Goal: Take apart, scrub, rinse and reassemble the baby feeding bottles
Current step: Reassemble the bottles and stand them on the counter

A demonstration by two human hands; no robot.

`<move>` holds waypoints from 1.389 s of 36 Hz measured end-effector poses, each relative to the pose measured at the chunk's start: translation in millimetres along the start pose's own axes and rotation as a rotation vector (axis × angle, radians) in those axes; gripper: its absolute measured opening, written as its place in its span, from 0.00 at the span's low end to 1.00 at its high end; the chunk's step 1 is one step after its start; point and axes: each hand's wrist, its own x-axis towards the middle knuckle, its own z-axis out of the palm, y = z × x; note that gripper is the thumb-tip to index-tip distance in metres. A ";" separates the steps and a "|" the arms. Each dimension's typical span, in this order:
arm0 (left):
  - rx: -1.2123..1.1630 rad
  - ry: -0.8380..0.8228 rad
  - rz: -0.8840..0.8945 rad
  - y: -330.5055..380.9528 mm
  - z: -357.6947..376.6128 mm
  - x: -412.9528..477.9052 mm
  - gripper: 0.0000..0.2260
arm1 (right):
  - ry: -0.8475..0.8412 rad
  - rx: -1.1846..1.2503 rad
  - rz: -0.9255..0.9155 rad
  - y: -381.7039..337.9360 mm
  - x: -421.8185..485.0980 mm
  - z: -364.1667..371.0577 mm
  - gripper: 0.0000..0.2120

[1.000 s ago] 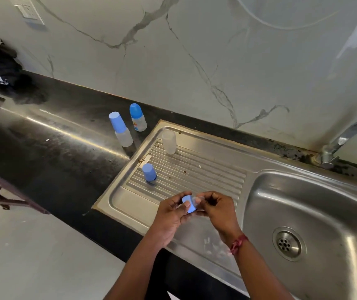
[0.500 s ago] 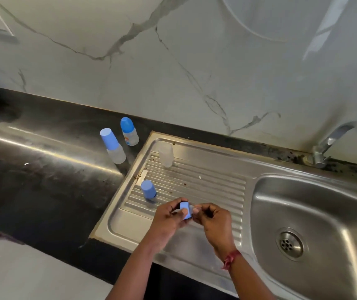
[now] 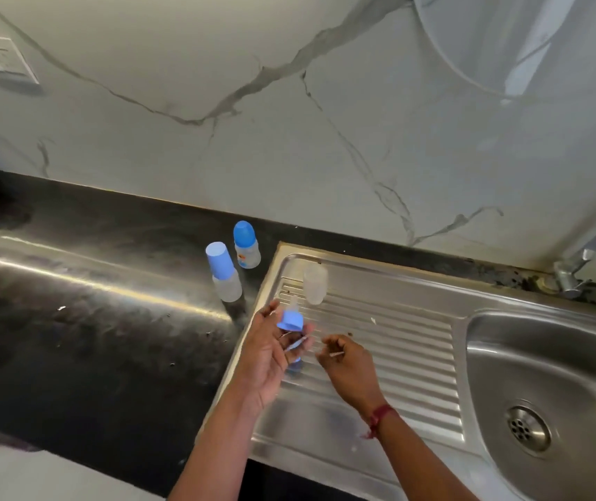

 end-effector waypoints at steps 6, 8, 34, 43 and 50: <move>-0.006 0.018 0.026 20.6 -33.4 6.8 0.14 | -0.076 -0.297 -0.158 -14.4 13.4 38.7 0.31; -0.022 0.014 0.012 26.0 -40.5 12.2 0.13 | -0.110 -0.354 -0.176 -19.5 20.2 46.6 0.31; 0.269 0.239 0.051 22.4 -53.6 60.9 0.07 | 0.084 -0.128 -0.119 -44.8 59.6 23.3 0.15; 0.365 0.289 0.048 10.9 -48.8 69.3 0.08 | -0.028 -0.198 -0.146 -42.9 79.0 22.4 0.10; 0.306 0.278 0.063 11.8 -51.3 72.4 0.09 | 0.325 -0.196 -0.212 -52.5 85.1 19.6 0.13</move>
